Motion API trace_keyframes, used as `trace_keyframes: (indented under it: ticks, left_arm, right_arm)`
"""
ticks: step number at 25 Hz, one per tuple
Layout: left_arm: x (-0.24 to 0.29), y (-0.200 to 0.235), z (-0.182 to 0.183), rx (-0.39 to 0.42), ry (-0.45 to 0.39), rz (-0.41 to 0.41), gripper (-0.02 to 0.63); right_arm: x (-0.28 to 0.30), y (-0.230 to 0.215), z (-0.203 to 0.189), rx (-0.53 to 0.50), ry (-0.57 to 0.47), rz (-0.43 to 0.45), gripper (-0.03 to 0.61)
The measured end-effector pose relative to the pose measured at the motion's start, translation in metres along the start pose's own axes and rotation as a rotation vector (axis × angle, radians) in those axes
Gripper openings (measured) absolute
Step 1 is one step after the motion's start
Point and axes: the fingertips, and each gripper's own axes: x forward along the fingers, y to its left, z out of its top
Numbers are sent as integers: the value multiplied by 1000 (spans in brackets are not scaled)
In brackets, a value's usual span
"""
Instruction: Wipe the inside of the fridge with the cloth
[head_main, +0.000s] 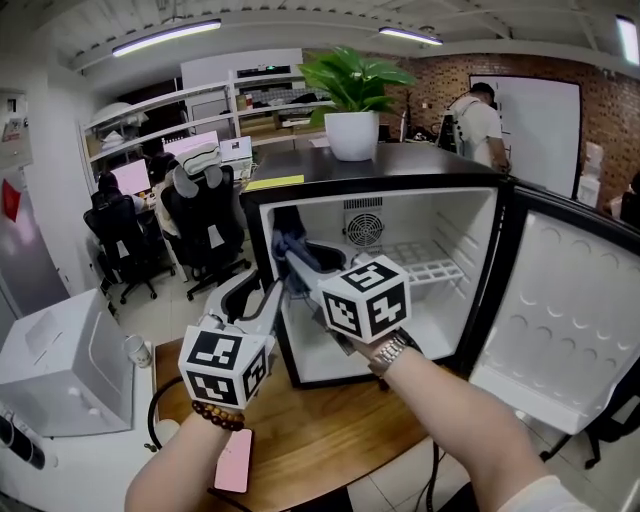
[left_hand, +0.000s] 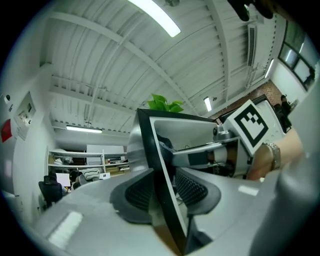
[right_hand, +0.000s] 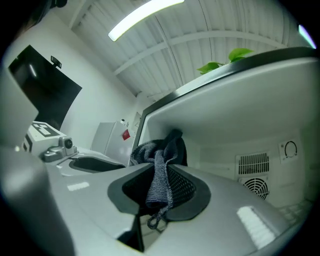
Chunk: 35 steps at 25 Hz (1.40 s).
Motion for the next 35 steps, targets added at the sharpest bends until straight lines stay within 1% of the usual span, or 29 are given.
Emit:
trace_keyframes:
  ticks: [3, 9, 17, 27, 31, 35]
  left_arm:
    - [-1, 0, 0, 6, -4, -7, 143]
    - [-1, 0, 1, 1, -15, -11, 143]
    - [-1, -1, 2, -1, -24, 0, 144]
    - [-2, -1, 3, 0, -40, 2, 143]
    - [-1, -1, 3, 49, -36, 21, 143]
    - [-1, -1, 1, 65, -28, 32, 143]
  right_arm:
    - [10, -3, 1, -3, 13, 5, 80]
    - [28, -21, 2, -7, 52, -13, 78]
    - [50, -45, -5, -46, 131, -61, 78]
    - [74, -74, -22, -74, 203, -117, 77]
    - [81, -81, -27, -112, 224, -142, 77]
    - [86, -89, -32, -146, 246, -167, 77]
